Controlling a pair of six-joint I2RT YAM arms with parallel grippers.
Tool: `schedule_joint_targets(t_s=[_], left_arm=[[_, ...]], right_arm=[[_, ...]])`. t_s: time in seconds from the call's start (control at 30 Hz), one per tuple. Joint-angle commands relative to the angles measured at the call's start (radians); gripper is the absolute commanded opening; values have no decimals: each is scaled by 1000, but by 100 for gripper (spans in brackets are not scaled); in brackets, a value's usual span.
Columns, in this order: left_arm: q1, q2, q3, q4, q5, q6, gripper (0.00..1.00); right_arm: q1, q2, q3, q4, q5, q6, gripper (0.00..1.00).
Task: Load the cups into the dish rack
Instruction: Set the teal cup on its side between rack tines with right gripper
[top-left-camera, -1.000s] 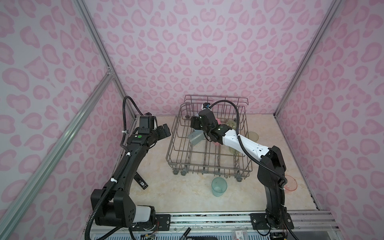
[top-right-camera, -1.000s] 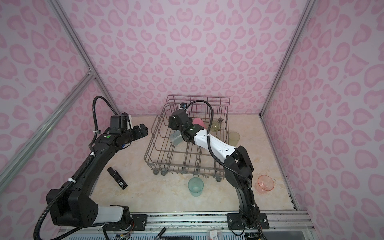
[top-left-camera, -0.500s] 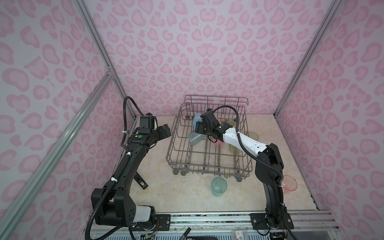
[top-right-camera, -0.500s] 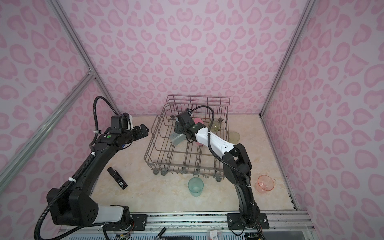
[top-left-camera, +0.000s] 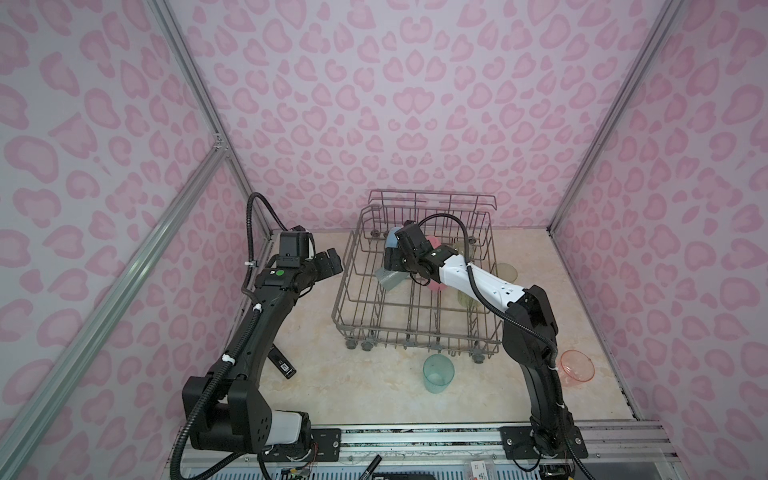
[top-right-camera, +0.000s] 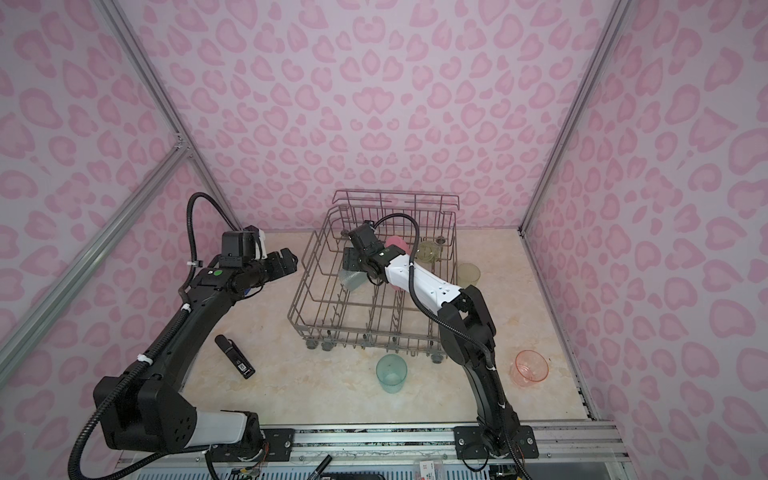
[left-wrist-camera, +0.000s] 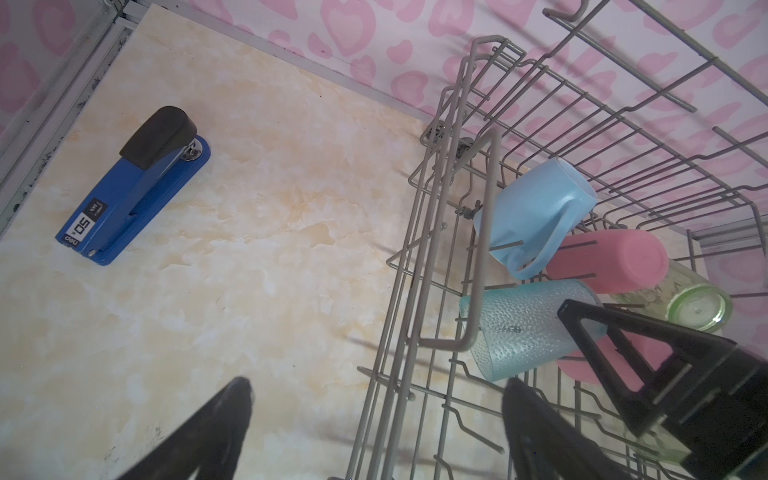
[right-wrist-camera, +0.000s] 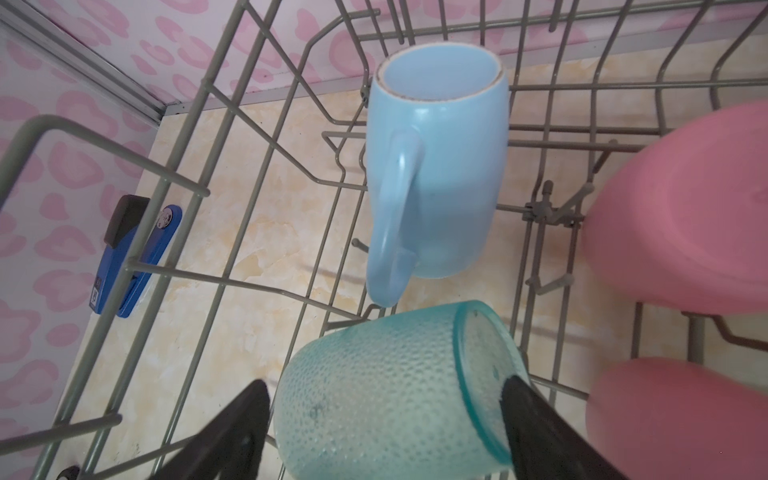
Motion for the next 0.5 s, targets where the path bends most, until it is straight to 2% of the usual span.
schedule_joint_targets(t_s=[0.0,0.47], left_arm=[[1,8,-4,27,4,-8,95],[0,13,-2,27,11,-10,95]], right_arm=[[8,-7,1,18,-38,-4,86],[59,-62,-28,48,-34,25,85]])
